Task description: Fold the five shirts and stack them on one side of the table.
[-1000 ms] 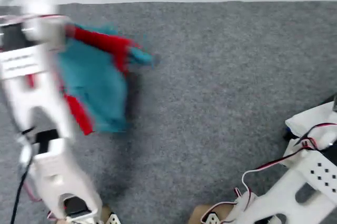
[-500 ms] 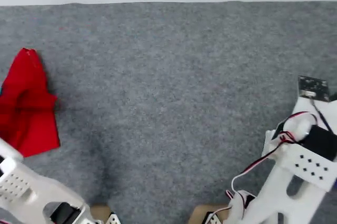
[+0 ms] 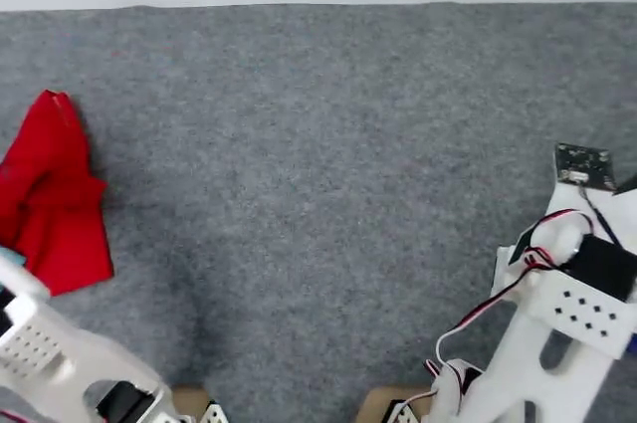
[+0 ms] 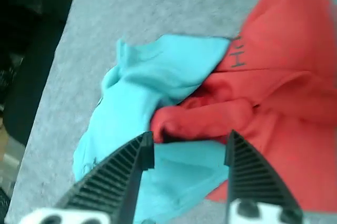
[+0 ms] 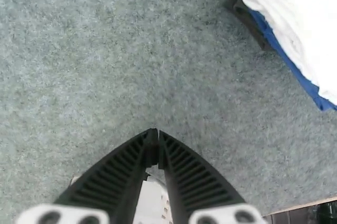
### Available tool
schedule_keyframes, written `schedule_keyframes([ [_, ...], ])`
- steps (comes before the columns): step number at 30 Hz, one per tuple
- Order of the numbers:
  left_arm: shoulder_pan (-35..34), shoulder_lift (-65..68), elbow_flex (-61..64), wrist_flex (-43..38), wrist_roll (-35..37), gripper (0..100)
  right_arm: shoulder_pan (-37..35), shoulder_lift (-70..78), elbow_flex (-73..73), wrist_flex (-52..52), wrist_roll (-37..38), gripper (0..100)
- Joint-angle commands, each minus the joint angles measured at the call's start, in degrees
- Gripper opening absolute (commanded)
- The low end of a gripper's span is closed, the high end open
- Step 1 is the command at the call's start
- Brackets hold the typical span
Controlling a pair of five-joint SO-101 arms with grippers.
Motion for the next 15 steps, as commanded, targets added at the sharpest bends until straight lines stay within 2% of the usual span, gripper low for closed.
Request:
schedule_keyframes([
  [1, 5.4, -1.7, 4.9, 1.1, -2.7, 23, -0.4, -1.5, 0.4, 2.2, 0.3, 0.9],
  [7, 11.3, -1.5, 17.9, -3.6, -7.4, 23, -0.4, -1.5, 0.4, 2.1, 0.4, 0.9],
  [15, 13.9, -1.5, 27.7, -19.3, -8.5, 26, -0.4, -1.1, 0.5, 1.9, 0.5, 1.0],
])
